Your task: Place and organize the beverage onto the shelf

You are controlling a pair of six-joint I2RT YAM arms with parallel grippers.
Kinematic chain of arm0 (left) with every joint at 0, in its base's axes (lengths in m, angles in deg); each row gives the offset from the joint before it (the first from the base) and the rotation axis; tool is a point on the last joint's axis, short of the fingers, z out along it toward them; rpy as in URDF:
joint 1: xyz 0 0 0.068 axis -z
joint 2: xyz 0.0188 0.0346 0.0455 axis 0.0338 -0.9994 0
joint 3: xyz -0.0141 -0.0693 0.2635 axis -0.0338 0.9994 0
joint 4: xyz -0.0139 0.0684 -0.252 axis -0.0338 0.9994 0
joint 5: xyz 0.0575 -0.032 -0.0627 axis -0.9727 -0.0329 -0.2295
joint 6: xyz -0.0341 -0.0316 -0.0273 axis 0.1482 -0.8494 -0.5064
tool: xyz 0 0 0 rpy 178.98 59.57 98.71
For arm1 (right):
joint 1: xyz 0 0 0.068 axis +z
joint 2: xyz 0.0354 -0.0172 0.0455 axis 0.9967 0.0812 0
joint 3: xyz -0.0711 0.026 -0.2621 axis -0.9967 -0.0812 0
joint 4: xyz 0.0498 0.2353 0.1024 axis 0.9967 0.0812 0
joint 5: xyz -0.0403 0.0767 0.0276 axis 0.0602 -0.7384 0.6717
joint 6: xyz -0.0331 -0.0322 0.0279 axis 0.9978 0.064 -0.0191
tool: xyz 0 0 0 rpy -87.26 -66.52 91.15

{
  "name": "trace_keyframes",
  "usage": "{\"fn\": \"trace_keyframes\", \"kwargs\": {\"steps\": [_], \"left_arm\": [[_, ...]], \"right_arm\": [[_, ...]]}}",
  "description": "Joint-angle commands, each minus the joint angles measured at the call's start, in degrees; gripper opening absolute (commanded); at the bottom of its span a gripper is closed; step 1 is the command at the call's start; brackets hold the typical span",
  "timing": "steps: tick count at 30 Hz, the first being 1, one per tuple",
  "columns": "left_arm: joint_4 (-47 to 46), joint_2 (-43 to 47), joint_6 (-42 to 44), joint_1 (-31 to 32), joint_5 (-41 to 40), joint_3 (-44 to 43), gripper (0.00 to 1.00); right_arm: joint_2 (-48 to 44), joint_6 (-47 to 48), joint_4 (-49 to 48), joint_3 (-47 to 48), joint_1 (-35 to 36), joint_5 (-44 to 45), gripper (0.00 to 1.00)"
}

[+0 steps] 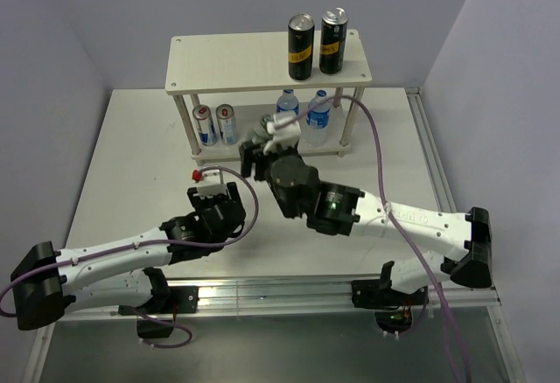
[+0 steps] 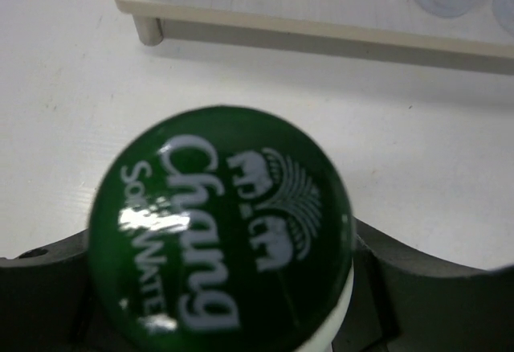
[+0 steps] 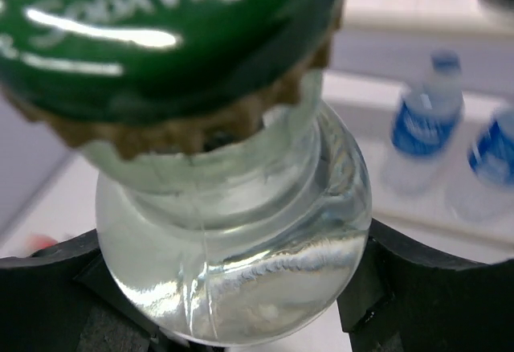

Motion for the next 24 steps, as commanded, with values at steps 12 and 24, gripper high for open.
{"fn": "trace_keyframes", "kwargs": {"steps": [12, 24], "left_arm": [[-2.6, 5.9, -3.2, -0.1, -0.4, 4.2, 0.00], [-3.1, 8.1, -3.0, -0.1, -0.2, 6.9, 0.00]], "right_arm": [[28.1, 10.9, 16.8, 59.5, -14.0, -16.2, 0.00], [40.7, 11.7, 18.4, 73.6, -21.3, -20.4, 0.00]]}}
